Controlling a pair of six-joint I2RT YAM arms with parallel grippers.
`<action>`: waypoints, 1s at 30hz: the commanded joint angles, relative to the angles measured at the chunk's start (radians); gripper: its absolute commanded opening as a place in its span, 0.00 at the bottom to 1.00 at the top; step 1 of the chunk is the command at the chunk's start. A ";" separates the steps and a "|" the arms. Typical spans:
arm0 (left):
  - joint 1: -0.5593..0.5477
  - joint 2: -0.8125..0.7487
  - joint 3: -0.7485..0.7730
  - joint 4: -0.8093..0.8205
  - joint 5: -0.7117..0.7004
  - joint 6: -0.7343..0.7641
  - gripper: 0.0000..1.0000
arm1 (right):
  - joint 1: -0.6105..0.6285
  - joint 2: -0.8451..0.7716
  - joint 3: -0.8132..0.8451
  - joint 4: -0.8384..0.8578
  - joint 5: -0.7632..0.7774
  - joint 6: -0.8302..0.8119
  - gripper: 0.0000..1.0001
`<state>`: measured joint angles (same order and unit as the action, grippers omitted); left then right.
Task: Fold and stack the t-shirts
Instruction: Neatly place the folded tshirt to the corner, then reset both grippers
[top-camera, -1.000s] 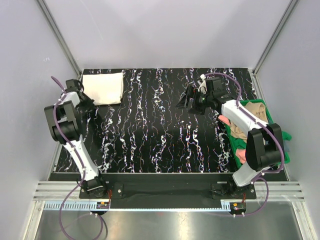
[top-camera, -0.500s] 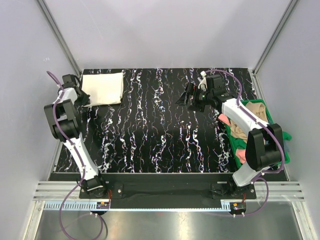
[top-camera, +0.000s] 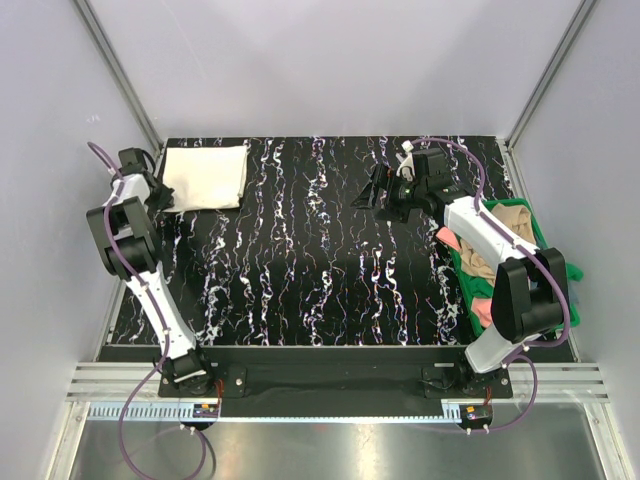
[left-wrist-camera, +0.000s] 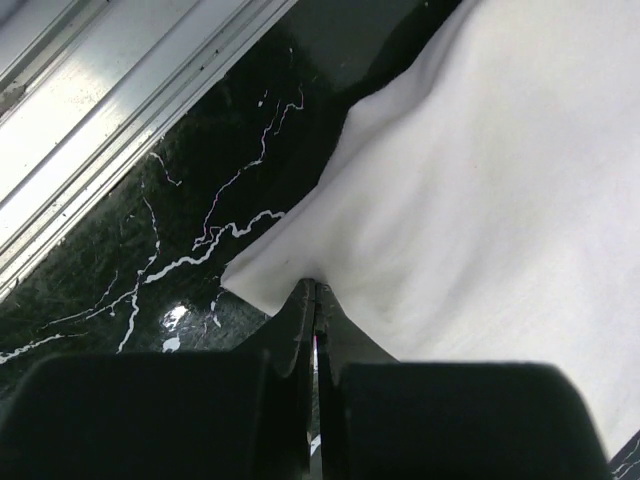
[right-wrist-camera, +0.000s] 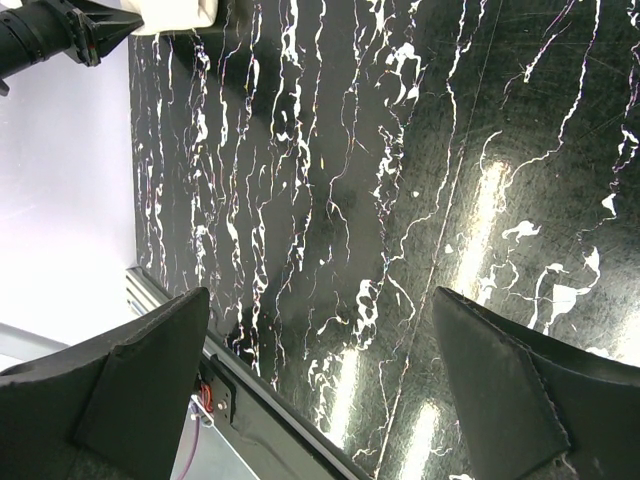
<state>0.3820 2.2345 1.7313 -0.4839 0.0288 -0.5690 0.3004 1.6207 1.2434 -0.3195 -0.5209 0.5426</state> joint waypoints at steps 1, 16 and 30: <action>0.006 -0.007 0.047 0.008 -0.026 0.024 0.00 | 0.009 -0.025 0.050 0.020 -0.002 -0.009 1.00; -0.136 -0.572 -0.320 0.016 0.147 0.069 0.00 | 0.008 -0.173 -0.041 -0.142 0.088 -0.049 1.00; -0.620 -1.222 -0.691 0.134 0.498 0.236 0.44 | 0.002 -0.395 0.012 -0.306 0.150 -0.033 1.00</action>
<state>-0.2100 1.0576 1.0882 -0.3439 0.4507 -0.3866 0.3008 1.2667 1.2594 -0.6083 -0.4019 0.5007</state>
